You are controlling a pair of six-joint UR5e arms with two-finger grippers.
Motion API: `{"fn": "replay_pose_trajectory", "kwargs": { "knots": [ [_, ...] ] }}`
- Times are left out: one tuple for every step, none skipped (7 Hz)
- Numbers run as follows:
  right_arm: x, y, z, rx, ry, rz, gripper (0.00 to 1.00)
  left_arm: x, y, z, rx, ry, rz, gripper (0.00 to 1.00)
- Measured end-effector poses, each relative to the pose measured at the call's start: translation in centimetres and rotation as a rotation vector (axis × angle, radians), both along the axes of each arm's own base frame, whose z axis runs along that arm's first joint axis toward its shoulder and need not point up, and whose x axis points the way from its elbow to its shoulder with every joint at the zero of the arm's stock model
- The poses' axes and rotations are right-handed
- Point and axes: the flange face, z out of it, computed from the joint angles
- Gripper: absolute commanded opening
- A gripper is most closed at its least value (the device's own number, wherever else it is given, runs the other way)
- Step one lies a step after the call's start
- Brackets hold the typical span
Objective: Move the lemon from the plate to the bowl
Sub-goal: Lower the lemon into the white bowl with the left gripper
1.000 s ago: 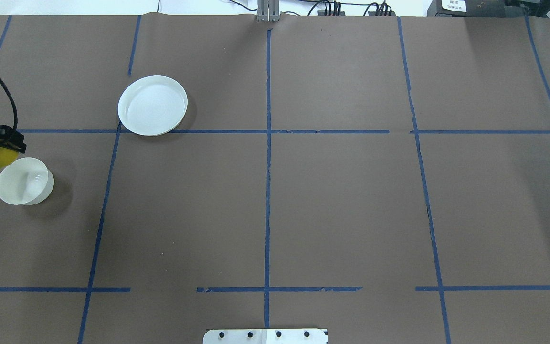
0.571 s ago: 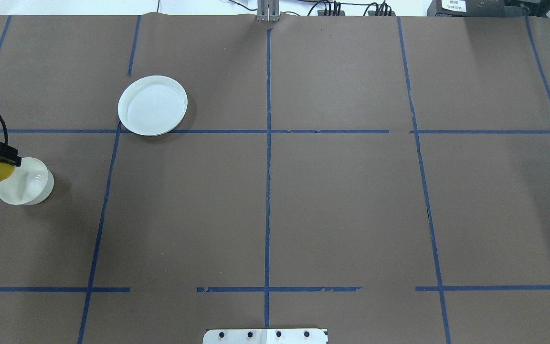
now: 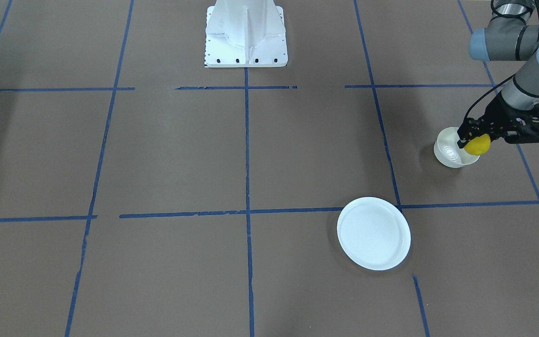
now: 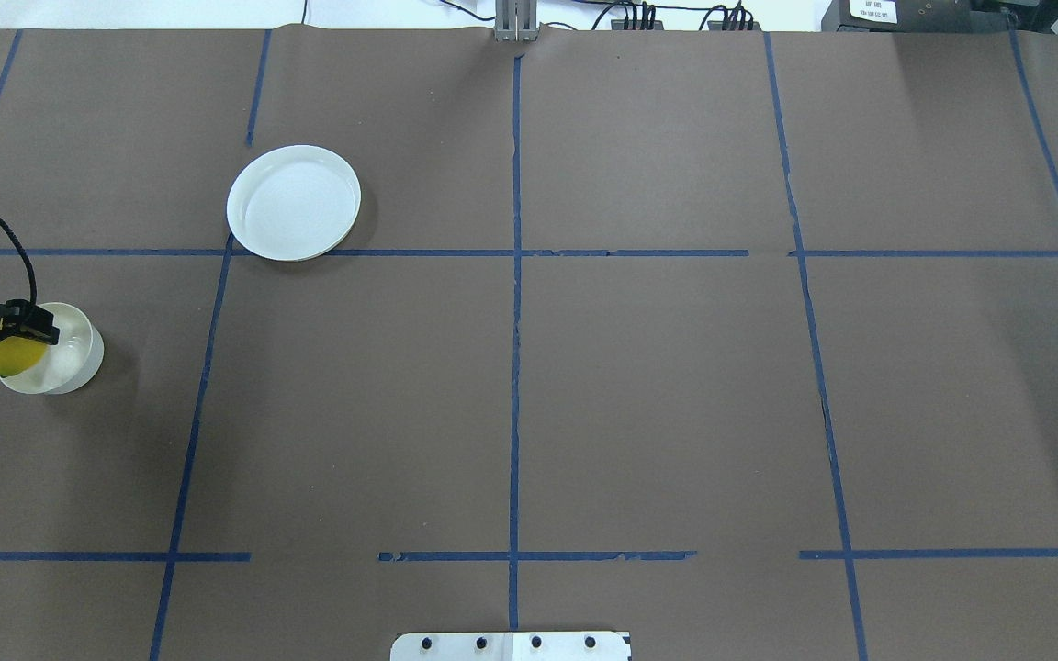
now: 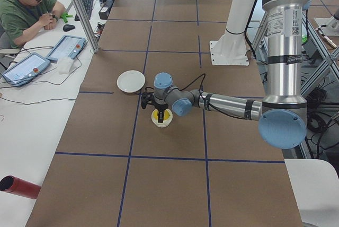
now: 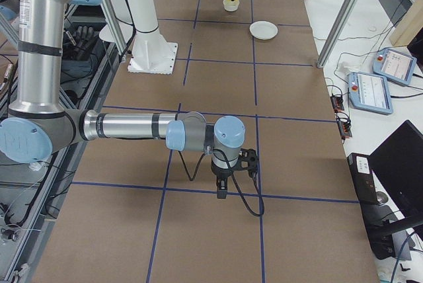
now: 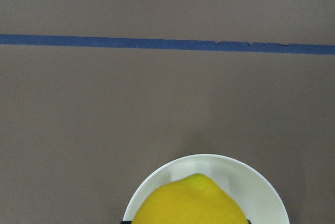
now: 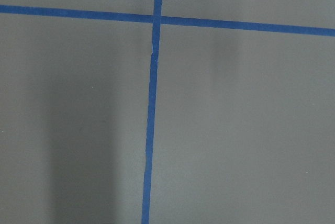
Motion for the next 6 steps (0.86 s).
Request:
{"fn": "replay_pose_trajectory", "kwargs": {
  "knots": [
    [0.0, 0.0, 0.0, 0.0, 0.0, 0.0, 1.0, 0.43, 0.11, -0.08, 0.0, 0.002, 0.007, 0.73],
    [0.0, 0.0, 0.0, 0.0, 0.0, 0.0, 1.0, 0.6, 0.17, -0.09, 0.0, 0.002, 0.01, 0.99],
    [0.0, 0.0, 0.0, -0.001, 0.0, 0.001, 1.0, 0.68, 0.18, -0.07, 0.0, 0.001, 0.011, 1.0],
    [0.0, 0.0, 0.01, -0.001, 0.0, 0.001, 1.0, 0.7, 0.18, -0.02, 0.0, 0.0, 0.012, 1.0],
    [0.0, 0.01, 0.02, -0.001, 0.0, 0.001, 1.0, 0.75, 0.18, -0.01, -0.001, 0.001, 0.013, 1.0],
    [0.0, 0.0, 0.02, -0.001, 0.0, 0.001, 1.0, 0.79, 0.16, -0.06, -0.002, 0.003, 0.014, 1.0]
  ]
}}
